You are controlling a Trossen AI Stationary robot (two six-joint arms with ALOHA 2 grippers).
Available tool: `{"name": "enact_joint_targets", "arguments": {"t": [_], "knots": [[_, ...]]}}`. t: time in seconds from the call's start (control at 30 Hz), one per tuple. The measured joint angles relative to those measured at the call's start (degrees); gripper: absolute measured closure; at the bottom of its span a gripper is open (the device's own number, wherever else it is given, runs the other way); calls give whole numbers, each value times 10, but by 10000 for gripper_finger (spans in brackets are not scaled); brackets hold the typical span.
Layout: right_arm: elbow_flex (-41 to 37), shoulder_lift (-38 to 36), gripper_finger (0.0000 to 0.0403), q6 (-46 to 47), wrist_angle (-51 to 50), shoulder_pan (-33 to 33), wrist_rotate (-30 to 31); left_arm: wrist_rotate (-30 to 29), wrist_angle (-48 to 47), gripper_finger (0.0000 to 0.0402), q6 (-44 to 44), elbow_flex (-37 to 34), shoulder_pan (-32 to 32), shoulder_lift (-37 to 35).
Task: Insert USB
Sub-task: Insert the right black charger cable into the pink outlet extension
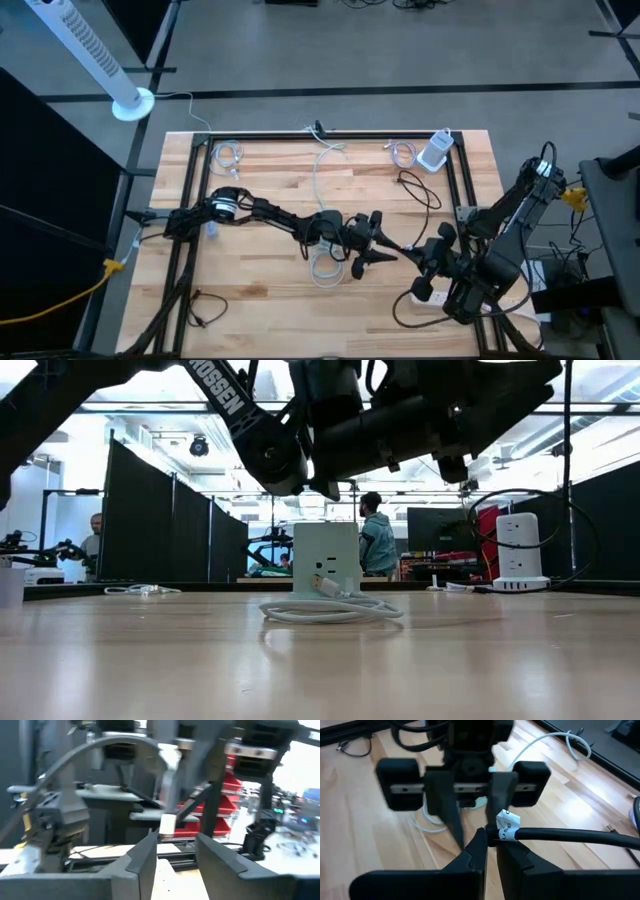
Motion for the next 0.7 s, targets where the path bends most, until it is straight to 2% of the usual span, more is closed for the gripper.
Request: {"name": "enact_joint_targets", "arguments": {"t": [0.37, 0.7], "knots": [[-1, 0, 390, -29, 26, -8, -11, 9, 4, 333, 11, 0, 3, 0], [-1, 0, 390, -40, 35, -8, -25, 23, 30, 343, 25, 0, 4, 0]]}}
